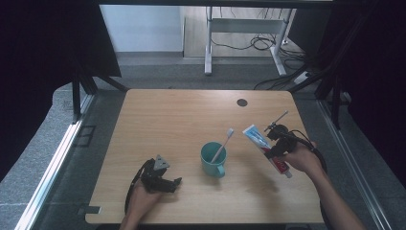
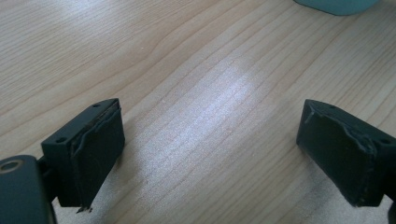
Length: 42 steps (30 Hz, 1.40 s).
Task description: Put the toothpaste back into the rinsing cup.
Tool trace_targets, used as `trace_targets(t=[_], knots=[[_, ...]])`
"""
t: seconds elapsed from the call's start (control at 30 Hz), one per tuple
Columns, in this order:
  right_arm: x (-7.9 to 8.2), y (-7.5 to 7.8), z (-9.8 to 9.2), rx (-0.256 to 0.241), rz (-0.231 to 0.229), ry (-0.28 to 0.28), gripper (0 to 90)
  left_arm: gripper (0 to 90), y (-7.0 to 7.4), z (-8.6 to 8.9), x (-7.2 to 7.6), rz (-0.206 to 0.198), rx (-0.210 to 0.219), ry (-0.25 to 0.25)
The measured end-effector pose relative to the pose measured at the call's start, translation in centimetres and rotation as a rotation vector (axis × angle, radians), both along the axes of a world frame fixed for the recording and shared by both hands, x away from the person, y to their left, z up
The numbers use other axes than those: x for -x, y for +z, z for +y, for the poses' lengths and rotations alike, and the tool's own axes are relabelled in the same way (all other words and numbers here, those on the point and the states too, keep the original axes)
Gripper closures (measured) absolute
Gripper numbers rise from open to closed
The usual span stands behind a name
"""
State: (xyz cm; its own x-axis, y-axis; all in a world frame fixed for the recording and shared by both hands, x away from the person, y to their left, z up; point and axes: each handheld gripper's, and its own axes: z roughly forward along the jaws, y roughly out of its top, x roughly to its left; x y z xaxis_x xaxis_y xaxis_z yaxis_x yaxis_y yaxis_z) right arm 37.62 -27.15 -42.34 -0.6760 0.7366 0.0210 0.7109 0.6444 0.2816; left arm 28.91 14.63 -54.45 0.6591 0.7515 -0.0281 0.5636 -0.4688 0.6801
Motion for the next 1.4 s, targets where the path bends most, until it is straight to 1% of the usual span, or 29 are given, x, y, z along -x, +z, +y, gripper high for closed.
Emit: trace_targets(t=[0.2, 0.4, 0.5, 0.8, 1.13, 1.27, 1.4], knots=[[0.9, 0.4, -0.3, -0.045, -0.054, 0.0, 71.5, 7.6, 0.0, 0.0, 0.0, 0.0, 0.0, 0.0], [1.7, 0.6, -0.7, -0.095, -0.099, -0.003, 71.6, 7.6, 0.0, 0.0, 0.0, 0.0, 0.0, 0.0], [2.1, 0.7, -0.9, -0.124, -0.115, 0.0, 71.5, 7.6, 0.0, 0.0, 0.0, 0.0, 0.0, 0.0], [3.5, 0.9, -1.2, -0.203, -0.199, 0.005, 71.6, 7.6, 0.0, 0.0, 0.0, -0.001, 0.002, 0.003], [4.8, 1.0, -1.0, -0.3, -0.289, 0.014, 71.7, 7.6, 0.0, 0.0, 0.0, -0.002, 0.002, 0.001], [5.2, 1.3, -0.7, -0.333, -0.31, 0.027, 71.7, 7.6, 0.0, 0.0, 0.0, -0.002, 0.001, 0.001], [5.5, 1.6, -0.2, -0.35, -0.326, 0.041, 71.7, 7.6, 0.0, 0.0, 0.0, -0.001, 0.002, 0.001]])
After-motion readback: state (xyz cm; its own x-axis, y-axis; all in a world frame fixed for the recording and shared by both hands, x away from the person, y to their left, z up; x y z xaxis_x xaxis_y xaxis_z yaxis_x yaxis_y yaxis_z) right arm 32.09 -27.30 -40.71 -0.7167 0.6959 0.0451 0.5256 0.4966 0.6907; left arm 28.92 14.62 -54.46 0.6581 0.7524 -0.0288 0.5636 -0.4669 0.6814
